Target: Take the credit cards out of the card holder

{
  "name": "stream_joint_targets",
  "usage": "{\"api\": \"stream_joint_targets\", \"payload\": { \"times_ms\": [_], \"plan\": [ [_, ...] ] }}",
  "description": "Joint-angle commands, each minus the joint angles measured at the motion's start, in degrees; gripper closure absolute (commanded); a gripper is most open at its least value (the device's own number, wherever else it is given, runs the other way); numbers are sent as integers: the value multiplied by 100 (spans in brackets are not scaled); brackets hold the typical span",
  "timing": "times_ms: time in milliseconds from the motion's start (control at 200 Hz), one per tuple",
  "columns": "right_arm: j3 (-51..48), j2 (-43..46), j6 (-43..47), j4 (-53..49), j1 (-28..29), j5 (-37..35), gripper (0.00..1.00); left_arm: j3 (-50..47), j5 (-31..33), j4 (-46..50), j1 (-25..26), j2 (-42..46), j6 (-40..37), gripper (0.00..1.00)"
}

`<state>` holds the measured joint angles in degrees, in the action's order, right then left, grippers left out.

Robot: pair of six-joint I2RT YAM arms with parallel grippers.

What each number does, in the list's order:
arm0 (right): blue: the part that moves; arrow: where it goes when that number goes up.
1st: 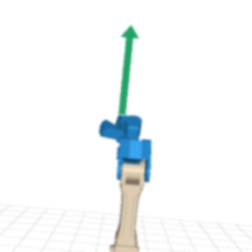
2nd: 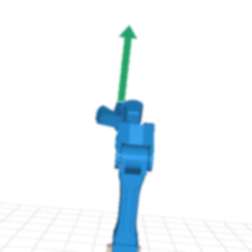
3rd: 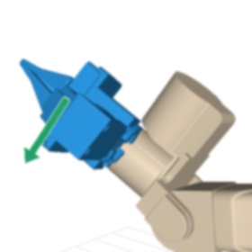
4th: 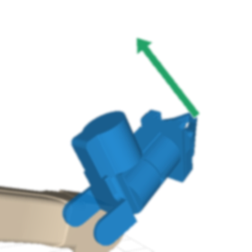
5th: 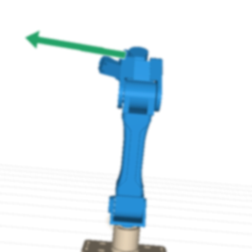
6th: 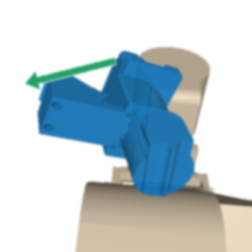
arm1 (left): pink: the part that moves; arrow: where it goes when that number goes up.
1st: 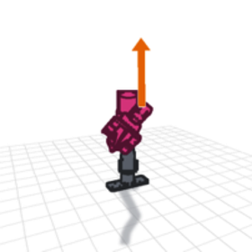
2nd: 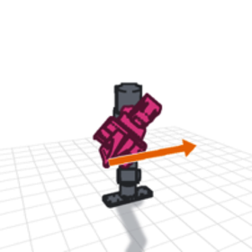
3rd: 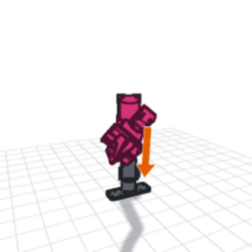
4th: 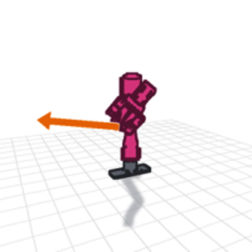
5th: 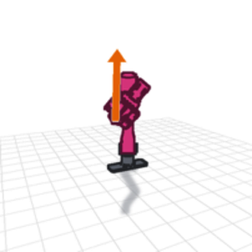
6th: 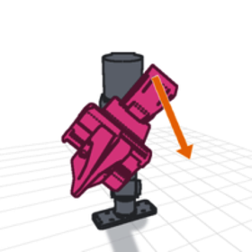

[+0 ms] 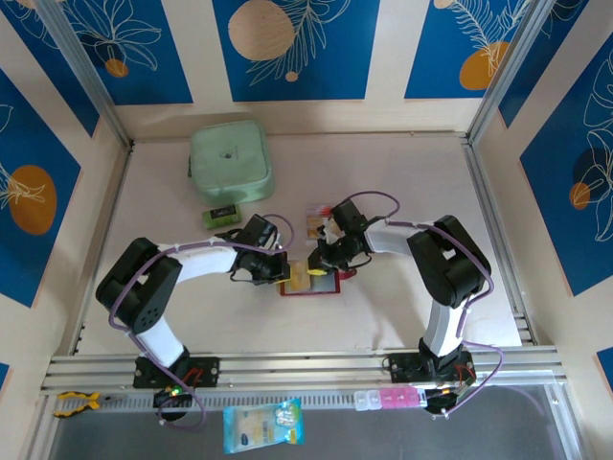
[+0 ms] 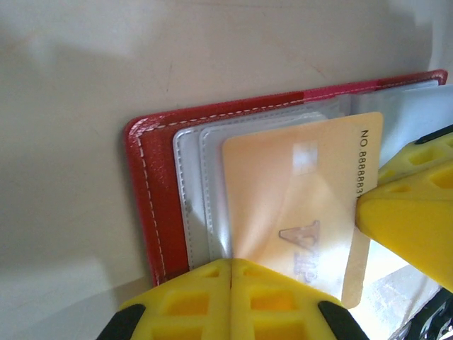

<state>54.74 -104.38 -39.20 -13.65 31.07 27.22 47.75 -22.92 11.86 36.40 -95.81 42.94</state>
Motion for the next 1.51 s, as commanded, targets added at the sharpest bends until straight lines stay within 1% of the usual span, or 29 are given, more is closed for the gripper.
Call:
{"api": "stream_joint_targets", "payload": {
  "times_ms": [0, 210, 355, 670, 995, 1501],
  "plan": [
    [-138, 227, 146, -220, -112, -73, 95, -106, 165, 402, -1, -136, -110, 100],
    [-147, 405, 388, -551, -274, -174, 95, -187, 172, 403, -14, -76, -104, 100],
    [-105, 603, 574, -920, -354, -378, 96, -156, 153, 413, -14, -69, -110, 100],
    [70, 787, 794, -1518, -352, -745, 96, -154, 121, 405, -14, -48, -89, 100],
    [431, 759, 888, -2059, -133, -1294, 96, -160, 86, 379, -19, 0, -49, 100],
    [936, 461, 479, -2406, 316, -1770, 94, -411, -29, 155, -6, 137, 126, 100]
  ]
}}
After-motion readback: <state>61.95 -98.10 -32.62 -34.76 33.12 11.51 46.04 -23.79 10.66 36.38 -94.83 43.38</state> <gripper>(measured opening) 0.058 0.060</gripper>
